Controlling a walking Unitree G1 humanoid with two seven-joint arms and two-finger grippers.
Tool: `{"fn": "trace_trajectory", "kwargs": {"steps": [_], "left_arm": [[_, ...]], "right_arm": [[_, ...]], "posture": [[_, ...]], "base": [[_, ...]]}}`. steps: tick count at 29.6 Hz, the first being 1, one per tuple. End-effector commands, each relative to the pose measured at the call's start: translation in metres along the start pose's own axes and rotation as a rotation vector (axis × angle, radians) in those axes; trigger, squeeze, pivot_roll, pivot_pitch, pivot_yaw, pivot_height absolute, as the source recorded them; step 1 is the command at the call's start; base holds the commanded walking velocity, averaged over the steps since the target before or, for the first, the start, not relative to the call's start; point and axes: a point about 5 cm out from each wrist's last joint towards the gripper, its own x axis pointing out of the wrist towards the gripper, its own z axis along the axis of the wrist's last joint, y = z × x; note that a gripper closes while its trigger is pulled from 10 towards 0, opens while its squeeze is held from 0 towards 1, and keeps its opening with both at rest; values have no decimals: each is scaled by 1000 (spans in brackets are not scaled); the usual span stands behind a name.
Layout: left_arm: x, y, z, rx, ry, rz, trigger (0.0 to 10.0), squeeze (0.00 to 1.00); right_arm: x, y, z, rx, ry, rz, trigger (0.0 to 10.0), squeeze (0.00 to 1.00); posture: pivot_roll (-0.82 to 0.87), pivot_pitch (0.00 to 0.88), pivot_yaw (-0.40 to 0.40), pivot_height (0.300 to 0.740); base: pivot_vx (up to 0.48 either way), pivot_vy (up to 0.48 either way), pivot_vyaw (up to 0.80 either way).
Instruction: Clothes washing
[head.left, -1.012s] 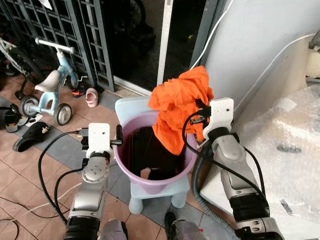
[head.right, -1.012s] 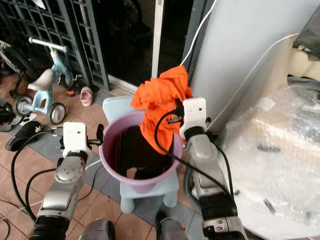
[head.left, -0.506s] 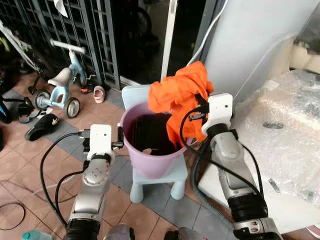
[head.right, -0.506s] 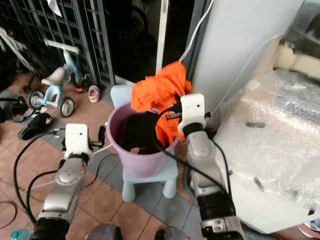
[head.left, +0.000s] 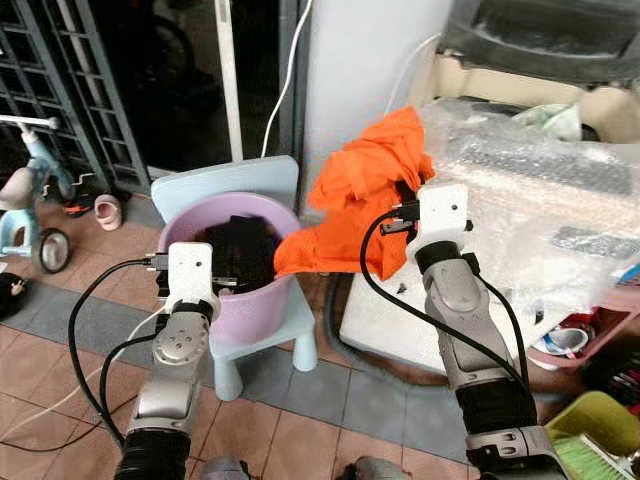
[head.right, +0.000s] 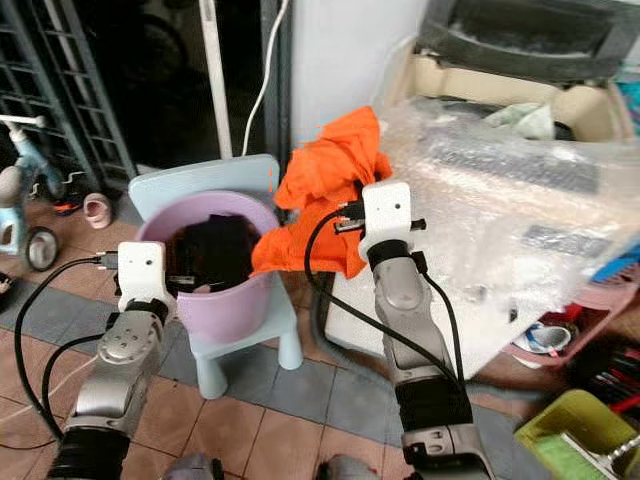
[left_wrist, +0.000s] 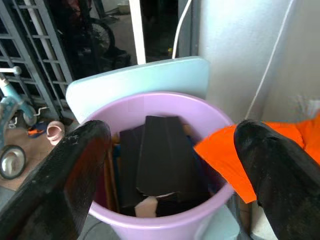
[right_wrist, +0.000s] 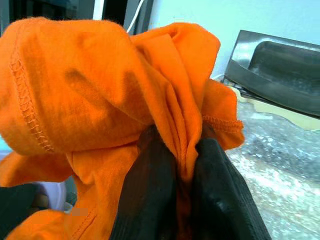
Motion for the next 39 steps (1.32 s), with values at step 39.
{"fn": "trace_trajectory", "kwargs": {"steps": [39], "left_arm": [[-10, 16, 4, -36, 29, 25, 10000, 0]], "right_arm": [[0, -4, 14, 19, -60, 97, 10000, 0]], "posture": [[7, 0, 3, 740]], "base": [[192, -105, -97]]}}
